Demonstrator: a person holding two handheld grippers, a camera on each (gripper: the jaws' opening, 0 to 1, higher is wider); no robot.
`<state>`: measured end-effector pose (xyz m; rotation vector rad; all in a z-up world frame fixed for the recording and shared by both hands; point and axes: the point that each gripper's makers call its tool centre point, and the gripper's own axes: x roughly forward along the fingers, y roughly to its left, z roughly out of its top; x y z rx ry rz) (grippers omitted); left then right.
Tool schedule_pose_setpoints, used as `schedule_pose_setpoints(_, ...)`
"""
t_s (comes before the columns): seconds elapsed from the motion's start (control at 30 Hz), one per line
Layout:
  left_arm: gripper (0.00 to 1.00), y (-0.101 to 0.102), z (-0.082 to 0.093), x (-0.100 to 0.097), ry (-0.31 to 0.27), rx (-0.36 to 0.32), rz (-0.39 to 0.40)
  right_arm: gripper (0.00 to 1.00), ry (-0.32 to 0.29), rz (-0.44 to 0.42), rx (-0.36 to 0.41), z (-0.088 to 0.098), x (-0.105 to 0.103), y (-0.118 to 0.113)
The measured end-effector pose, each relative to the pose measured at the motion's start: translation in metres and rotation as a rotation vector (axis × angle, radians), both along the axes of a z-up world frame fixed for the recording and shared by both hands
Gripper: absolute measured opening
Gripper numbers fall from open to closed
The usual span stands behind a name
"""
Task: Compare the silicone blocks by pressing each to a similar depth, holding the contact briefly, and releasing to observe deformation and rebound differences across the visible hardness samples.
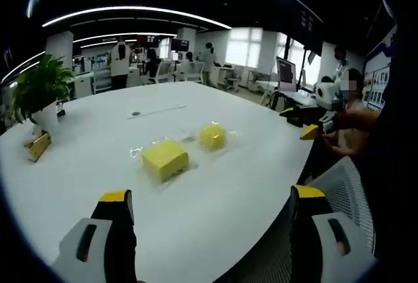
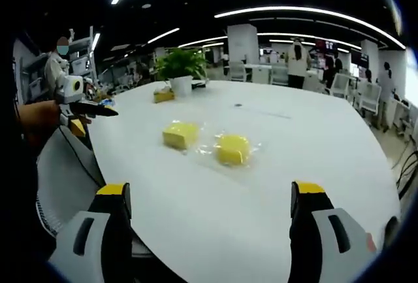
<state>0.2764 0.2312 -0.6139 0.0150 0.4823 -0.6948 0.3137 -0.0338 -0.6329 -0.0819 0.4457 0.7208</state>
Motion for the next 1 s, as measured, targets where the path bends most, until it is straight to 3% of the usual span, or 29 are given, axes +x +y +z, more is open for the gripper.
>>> schedule_pose_setpoints(1.0, 0.99, 0.0004, 0.0017, 0.0019, 0.009, -0.008, 0.003, 0.9, -0.007, 0.006, -0.013, 0.0008, -0.0009, -0.0026)
